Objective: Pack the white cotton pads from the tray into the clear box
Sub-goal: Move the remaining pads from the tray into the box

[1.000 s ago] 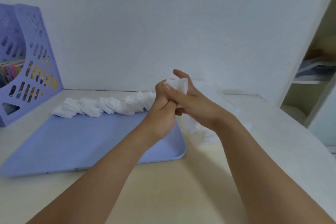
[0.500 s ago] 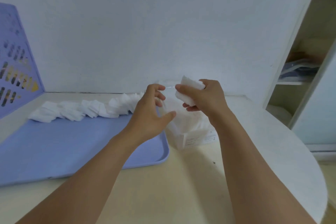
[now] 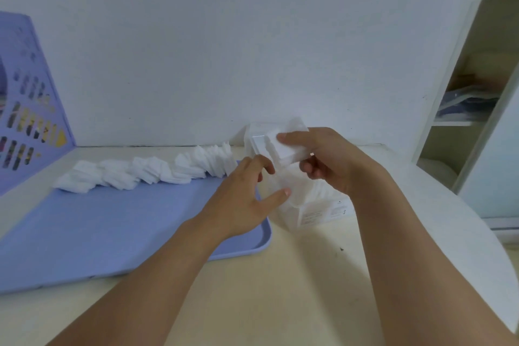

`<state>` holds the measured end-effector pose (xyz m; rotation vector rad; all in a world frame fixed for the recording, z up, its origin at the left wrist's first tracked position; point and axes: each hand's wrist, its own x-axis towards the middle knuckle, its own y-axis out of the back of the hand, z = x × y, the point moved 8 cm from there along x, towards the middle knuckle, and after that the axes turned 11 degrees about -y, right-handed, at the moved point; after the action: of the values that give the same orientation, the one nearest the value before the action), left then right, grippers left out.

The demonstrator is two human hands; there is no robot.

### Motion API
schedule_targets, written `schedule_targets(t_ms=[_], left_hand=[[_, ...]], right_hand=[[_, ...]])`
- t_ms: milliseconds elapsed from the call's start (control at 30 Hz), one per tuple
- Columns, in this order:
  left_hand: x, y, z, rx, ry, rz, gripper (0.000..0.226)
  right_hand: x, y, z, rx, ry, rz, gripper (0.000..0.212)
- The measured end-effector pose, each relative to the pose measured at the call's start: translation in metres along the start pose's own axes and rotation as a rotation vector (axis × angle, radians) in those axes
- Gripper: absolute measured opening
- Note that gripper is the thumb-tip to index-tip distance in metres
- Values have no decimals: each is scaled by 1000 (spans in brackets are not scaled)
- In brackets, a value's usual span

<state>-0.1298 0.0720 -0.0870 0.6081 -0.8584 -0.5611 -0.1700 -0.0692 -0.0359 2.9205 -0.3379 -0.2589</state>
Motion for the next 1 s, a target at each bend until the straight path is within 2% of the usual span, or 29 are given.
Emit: schedule_targets(t_ms=[167,333,533,700,867,1000], left_hand=[[1,-1,2,13,-36,-18,31],[1,-4,-2,-43,0,-19,27],[1,-13,-10,-266,183,27,45],[1,-23,-11,-430,315,66,58],[0,-23,-16,-455,368,85,51],[2,-19,-9,-411,308,98,41]], right_hand=[[4,3,10,-142,-109,71,22],[6,-4,12,-178,-141,45,24],[8,-4,12,-303,-132,105,28],[12,-19,24,-480,-237,65,31],[20,-16,29,-541,-270,81,36],[20,-6,32,-421,-304,70,37]])
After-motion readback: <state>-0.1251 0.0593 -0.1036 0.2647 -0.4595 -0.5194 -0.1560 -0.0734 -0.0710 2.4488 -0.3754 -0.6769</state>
